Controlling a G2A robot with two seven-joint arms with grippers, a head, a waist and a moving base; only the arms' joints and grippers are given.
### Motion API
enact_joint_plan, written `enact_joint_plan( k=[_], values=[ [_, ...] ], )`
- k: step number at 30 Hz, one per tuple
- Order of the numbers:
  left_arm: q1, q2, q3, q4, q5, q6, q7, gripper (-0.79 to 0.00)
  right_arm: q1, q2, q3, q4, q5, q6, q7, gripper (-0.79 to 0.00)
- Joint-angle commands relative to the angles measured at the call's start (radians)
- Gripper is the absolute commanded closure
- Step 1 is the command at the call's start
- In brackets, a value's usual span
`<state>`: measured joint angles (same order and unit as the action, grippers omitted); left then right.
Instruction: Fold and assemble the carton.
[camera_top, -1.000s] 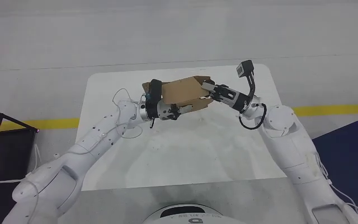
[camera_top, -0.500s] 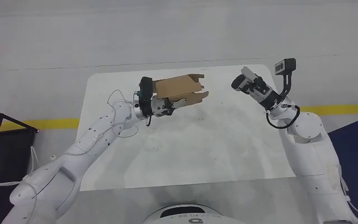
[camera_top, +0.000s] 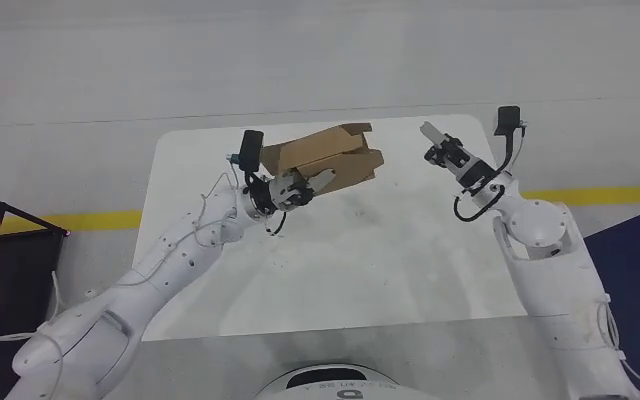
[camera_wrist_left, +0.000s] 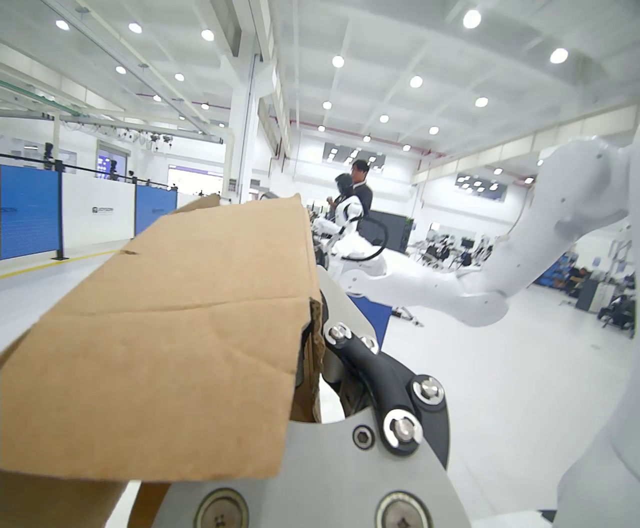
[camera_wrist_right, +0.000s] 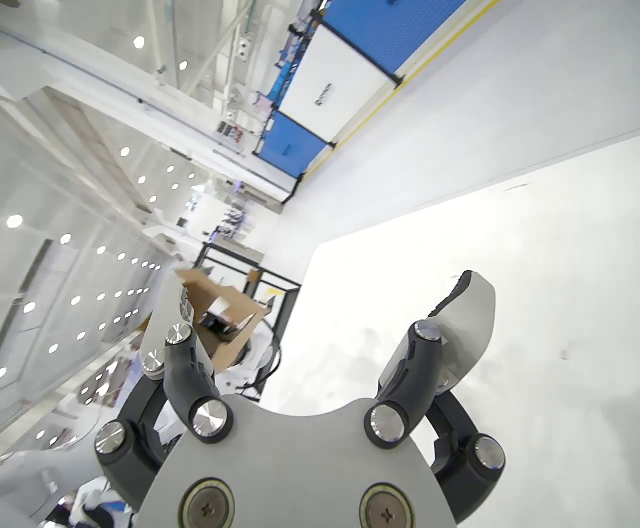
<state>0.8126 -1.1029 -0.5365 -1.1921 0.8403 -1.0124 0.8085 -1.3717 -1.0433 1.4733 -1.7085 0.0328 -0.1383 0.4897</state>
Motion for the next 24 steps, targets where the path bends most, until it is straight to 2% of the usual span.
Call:
enact_joint_plan(
  k=[1,12,13,24],
  values=[
    [0.0,-0.001,-0.005,0.002,0.015,0.0,-0.001,0.0,0.0,0.0,0.0,0.0,0.011,-0.005,0.005,-0.785],
    [0.0,-0.001,-0.005,0.002,0.015,0.0,-0.001,0.0,0.0,0.0,0.0,0.0,0.011,-0.005,0.005,-0.785],
    [0.0,-0.001,-0.005,0.002,0.015,0.0,-0.001,0.0,-0.004,-0.002,-0.018,0.006,-0.033,0.045,-0.032,-0.785],
    [0.0,-0.001,-0.005,0.002,0.015,0.0,-0.001,0.0,-0.005,-0.003,-0.02,0.009,-0.035,0.048,-0.036,-0.785]
  ],
)
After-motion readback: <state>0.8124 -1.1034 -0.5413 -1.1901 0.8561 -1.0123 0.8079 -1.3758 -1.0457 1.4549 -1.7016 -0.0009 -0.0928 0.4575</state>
